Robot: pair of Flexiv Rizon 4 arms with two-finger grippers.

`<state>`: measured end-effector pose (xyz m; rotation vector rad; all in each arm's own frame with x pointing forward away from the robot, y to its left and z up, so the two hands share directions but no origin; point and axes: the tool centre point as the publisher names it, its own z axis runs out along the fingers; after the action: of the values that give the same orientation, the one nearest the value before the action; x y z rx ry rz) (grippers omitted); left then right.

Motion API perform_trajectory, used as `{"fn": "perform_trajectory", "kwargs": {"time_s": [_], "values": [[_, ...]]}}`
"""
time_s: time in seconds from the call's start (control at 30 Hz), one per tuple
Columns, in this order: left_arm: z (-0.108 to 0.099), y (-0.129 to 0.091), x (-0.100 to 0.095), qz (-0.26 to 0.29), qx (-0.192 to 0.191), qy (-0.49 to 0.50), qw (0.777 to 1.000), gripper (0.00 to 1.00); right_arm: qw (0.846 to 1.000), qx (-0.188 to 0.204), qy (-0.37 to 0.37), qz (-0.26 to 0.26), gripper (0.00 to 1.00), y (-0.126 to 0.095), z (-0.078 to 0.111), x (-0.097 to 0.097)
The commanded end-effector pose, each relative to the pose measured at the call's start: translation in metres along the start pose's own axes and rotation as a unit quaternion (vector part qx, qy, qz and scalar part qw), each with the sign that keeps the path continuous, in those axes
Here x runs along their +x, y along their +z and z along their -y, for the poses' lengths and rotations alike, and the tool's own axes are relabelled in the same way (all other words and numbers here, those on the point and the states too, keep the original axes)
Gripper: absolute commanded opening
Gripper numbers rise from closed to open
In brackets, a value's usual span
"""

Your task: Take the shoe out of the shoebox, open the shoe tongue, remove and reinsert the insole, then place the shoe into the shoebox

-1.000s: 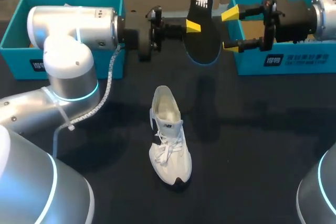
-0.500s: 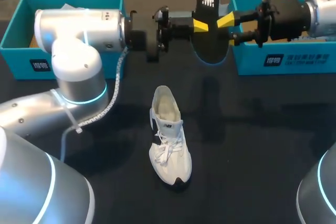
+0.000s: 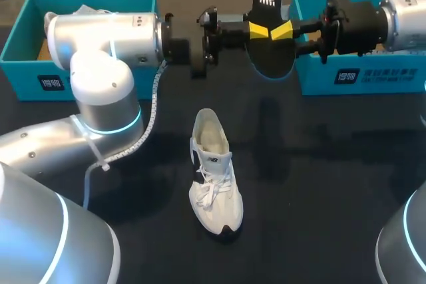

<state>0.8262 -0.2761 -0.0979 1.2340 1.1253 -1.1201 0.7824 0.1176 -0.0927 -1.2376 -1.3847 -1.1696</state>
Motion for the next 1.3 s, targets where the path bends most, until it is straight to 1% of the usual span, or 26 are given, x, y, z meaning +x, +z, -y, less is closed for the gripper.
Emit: {"fn": "perform_trajectory", "kwargs": {"time_s": [0.03, 0.1, 0.2, 0.27, 0.3, 0.37, 0.57, 0.6, 0.63, 0.67, 0.73, 0.8, 1.0, 1.3], "values": [[0.0, 0.005, 0.001, 0.001, -0.002, -0.001, 1.0, 0.0, 1.0, 0.0, 0.0, -0.003, 0.3, 0.002, -0.001, -0.003], [0.001, 0.005, 0.001, 0.001, -0.002, -0.002, 1.0, 0.0, 1.0, -0.001, 0.001, -0.002, 0.26, 0.001, -0.001, -0.003], [0.001, 0.004, 0.0, 0.003, -0.003, -0.003, 1.0, 0.0, 1.0, -0.002, 0.002, -0.002, 0.16, 0.0, -0.001, -0.003], [0.001, 0.004, -0.001, 0.004, -0.004, -0.004, 1.0, 0.0, 1.0, -0.001, 0.002, -0.001, 0.12, 0.0, -0.001, -0.003], [0.001, 0.004, -0.001, 0.004, -0.003, -0.004, 1.0, 0.0, 1.0, -0.001, 0.002, 0.0, 0.11, 0.0, -0.001, -0.003], [0.003, 0.003, -0.002, 0.005, -0.002, -0.005, 1.0, 0.0, 1.0, -0.001, 0.003, 0.001, 0.0, -0.001, -0.001, -0.003], [0.005, 0.0, -0.002, 0.004, 0.011, -0.006, 1.0, 0.0, 1.0, 0.001, 0.002, 0.001, 0.0, -0.001, -0.001, -0.003], [0.005, 0.0, -0.002, 0.001, 0.012, -0.006, 1.0, 0.36, 1.0, 0.001, 0.002, 0.001, 0.0, -0.001, -0.001, -0.003], [0.004, -0.001, -0.001, -0.001, 0.012, -0.006, 1.0, 0.61, 1.0, 0.001, 0.002, 0.002, 0.0, -0.001, -0.001, -0.003], [0.003, -0.003, -0.002, -0.001, 0.012, -0.005, 1.0, 1.0, 1.0, 0.001, 0.002, 0.002, 0.0, -0.001, -0.001, -0.003], [0.001, -0.008, -0.002, -0.009, 0.005, -0.006, 1.0, 1.0, 1.0, -0.001, 0.001, 0.002, 0.0, -0.002, -0.002, -0.004], [-0.001, -0.013, -0.002, -0.008, 0.007, -0.007, 1.0, 1.0, 1.0, -0.003, 0.001, 0.003, 0.0, -0.004, -0.002, -0.004], [-0.003, -0.032, 0.002, -0.032, 0.005, -0.012, 0.999, 1.0, 1.0, -0.008, 0.002, 0.007, 0.0, -0.006, -0.003, -0.009], [-0.007, -0.069, 0.015, -0.063, -0.017, -0.033, 0.997, 1.0, 1.0, -0.02, -0.001, 0.005, 0.0, -0.01, -0.006, -0.014]]}}
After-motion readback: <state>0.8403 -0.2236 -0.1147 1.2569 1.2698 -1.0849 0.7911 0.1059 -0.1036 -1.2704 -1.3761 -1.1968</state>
